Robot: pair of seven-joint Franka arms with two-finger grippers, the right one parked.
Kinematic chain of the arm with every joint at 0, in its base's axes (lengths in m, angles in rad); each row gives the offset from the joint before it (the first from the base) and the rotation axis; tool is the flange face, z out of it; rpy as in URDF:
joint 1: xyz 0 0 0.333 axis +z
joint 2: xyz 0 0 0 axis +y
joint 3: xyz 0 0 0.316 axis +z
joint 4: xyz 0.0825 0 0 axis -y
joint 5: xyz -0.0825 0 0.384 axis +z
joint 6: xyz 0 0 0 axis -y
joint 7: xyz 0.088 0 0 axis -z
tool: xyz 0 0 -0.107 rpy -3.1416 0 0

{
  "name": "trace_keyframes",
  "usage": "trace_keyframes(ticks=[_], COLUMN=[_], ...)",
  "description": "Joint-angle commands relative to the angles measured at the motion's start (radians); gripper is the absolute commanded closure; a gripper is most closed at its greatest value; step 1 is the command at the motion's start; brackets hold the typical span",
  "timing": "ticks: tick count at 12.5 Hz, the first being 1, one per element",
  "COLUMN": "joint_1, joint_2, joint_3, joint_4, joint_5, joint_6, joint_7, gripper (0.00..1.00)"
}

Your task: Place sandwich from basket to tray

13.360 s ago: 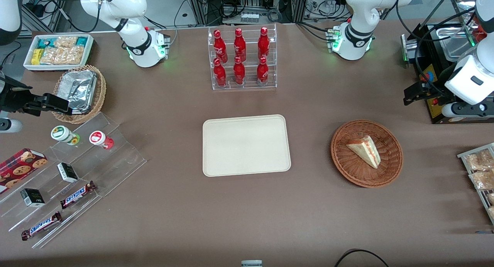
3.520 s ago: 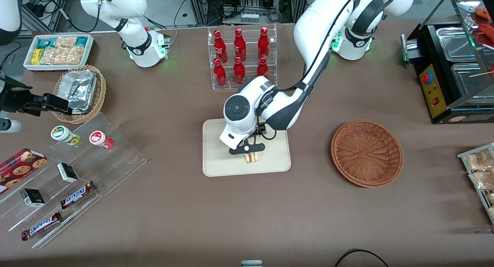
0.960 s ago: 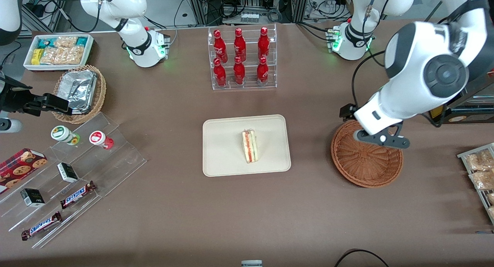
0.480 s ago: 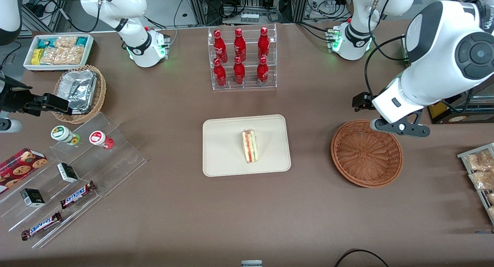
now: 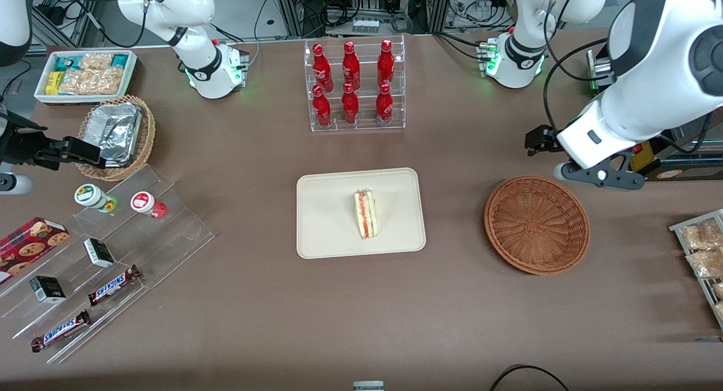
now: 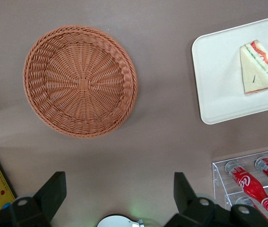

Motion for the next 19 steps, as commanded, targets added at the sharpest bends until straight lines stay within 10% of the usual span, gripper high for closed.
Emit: trace_keyframes(ticks=[1,19], joint_1=[0.004,0.671], joint_2=[-0.050,-0.080], joint_3=[0.002,-0.580], joint_4=[-0.050,-0.054], joint_5=[0.021,0.048], joint_6=[0.020,0.020], joint_7=[0.011,0.044], gripper=[0.00,0.00])
